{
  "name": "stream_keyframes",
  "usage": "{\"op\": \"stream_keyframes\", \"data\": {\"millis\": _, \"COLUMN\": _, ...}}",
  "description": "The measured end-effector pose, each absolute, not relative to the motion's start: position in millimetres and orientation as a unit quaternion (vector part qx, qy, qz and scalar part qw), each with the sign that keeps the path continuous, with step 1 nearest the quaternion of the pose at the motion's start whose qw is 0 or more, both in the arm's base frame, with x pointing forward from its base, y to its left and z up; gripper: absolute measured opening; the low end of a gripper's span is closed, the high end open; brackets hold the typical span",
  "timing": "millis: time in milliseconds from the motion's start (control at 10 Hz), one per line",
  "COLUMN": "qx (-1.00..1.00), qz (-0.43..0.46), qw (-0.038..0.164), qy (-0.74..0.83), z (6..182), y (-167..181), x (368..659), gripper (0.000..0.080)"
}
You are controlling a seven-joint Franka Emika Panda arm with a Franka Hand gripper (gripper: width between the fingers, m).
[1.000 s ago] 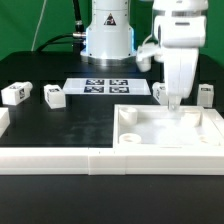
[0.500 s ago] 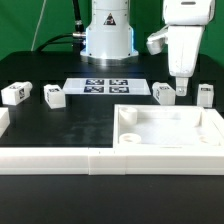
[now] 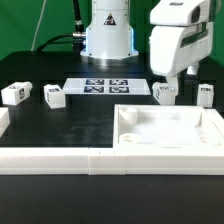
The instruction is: Assemble one leg
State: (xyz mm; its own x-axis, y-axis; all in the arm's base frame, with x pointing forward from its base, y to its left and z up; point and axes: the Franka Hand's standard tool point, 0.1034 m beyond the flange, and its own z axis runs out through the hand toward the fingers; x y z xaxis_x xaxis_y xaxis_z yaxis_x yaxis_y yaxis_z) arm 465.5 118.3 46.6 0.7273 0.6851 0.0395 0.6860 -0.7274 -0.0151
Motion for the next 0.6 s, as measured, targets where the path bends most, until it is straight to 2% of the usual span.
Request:
{"op": "stream_keyframes", "data": {"millis": 300, "qx": -0.981, "qz": -0.027, "qw": 0.032, "qy": -0.191, "z": 38.2, "y": 141.2, "x": 442.7, "gripper": 0.0648}}
{"op": "stream_keyframes", "data": {"millis": 600, "qx": -0.998, "qz": -0.019, "qw": 0.045, "qy": -0.040, "z": 37.6, "y": 170.3, "x": 431.3, "gripper": 0.0648}}
